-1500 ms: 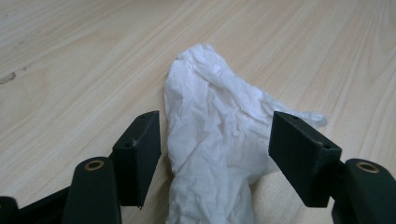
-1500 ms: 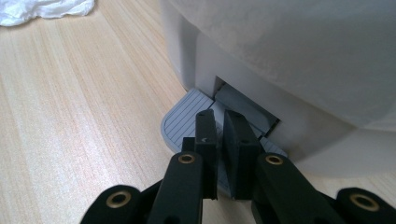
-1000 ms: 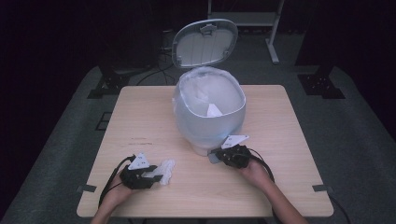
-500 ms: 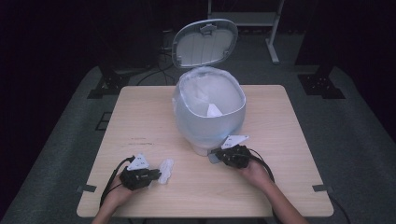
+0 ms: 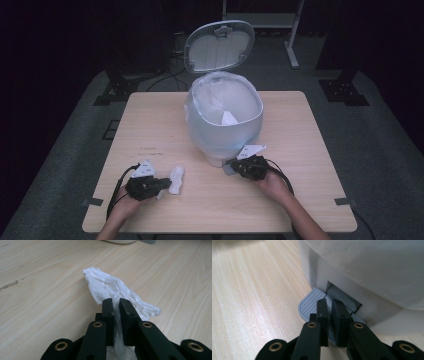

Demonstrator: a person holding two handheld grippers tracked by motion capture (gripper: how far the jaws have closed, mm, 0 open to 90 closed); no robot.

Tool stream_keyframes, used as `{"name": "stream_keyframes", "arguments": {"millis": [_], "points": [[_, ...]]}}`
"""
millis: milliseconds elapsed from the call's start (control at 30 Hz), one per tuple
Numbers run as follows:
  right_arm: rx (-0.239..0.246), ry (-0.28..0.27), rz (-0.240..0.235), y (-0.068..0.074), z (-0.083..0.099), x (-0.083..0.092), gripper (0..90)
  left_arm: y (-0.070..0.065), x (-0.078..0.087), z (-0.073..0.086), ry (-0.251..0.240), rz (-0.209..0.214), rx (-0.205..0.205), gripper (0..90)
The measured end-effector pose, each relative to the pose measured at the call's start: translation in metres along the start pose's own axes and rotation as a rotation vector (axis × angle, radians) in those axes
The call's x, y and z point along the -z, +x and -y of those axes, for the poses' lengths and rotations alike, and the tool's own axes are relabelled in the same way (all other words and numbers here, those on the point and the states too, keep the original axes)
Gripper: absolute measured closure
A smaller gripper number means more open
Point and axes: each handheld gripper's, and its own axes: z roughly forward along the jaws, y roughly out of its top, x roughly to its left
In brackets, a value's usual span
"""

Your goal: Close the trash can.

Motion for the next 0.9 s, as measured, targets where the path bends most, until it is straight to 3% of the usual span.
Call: {"name": "stream_keyframes", "arguments": {"millis": [533,900], "points": [[0.011,0.004,0.001,0.000,-0.001,0.000,83.9,0.002,0.021,-0.017,-0.050,0.049,0.042,82.8],[0.010,0.007,0.001,0.000,-0.001,0.000,84.0,0.001,0.041,-0.037,-0.076,0.069,0.038,82.6]]}}
